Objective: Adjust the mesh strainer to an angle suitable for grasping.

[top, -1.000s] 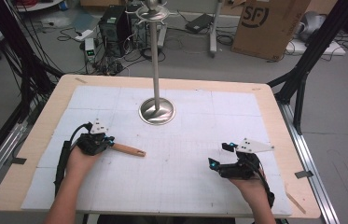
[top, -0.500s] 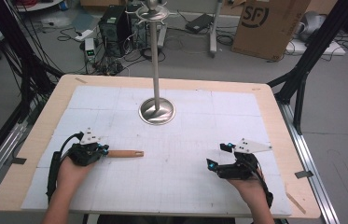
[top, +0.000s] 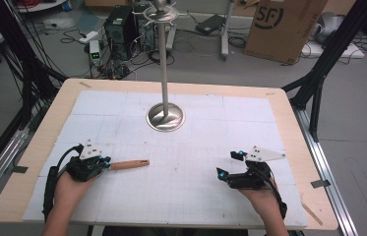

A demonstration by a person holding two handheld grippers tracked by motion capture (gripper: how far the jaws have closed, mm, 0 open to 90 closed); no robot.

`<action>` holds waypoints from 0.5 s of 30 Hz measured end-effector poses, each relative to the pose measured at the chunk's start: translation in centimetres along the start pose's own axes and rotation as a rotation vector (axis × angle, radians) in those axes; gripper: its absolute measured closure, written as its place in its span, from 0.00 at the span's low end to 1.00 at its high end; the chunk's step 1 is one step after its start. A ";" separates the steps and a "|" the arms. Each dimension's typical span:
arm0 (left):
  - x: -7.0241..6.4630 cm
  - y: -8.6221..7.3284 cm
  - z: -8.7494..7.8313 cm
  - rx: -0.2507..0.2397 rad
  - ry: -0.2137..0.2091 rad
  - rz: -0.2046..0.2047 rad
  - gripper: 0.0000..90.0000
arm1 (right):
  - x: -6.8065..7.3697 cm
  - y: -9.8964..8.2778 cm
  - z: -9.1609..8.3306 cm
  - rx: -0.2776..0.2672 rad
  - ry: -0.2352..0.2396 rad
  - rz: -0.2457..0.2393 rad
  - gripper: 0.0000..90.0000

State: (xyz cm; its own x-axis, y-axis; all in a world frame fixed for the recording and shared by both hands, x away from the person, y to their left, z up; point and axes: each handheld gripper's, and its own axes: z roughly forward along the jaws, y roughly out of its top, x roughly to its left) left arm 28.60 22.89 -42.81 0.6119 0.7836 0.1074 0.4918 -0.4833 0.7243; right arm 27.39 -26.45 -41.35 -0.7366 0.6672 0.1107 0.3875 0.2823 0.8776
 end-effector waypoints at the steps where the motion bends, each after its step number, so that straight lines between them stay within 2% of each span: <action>1: -0.1 0.2 -0.1 -0.005 0.000 0.008 1.00 | 0.0 0.0 0.0 0.000 -0.001 0.001 0.18; 3: -0.5 0.8 -0.2 -0.025 -0.012 0.019 1.00 | 0.0 0.0 0.0 0.001 -0.002 0.000 0.18; 5: -1.5 1.7 0.1 -0.043 -0.045 0.043 1.00 | 0.0 0.0 0.0 0.001 -0.001 -0.001 0.18; 6: -1.5 1.7 0.1 -0.043 -0.045 0.043 1.00 | 0.0 0.0 0.1 0.002 0.001 -0.003 0.18; 8: -2.7 2.4 0.8 -0.046 -0.083 0.070 1.00 | 0.0 0.0 0.1 0.001 0.001 -0.003 0.18; 10: -3.1 2.6 1.1 -0.045 -0.095 0.081 1.00 | 0.0 0.0 0.0 0.002 -0.001 -0.002 0.18; 13: -4.4 3.2 2.0 -0.041 -0.131 0.103 1.00 | 0.0 0.0 0.0 0.002 0.000 0.004 0.18; 14: -5.2 3.5 2.5 -0.037 -0.152 0.118 1.00 | -0.1 0.0 -0.1 -0.002 0.000 0.002 0.18; 15: -5.2 3.5 2.5 -0.037 -0.152 0.118 1.00 | -0.1 0.0 -0.1 -0.003 -0.001 0.001 0.18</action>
State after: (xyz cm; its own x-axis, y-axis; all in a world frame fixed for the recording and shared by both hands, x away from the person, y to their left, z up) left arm 28.72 16.17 -42.57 0.7518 0.6530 0.0915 0.3893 -0.5516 0.7377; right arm 27.39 -26.57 -41.35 -0.7357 0.6682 0.1107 0.3865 0.2799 0.8788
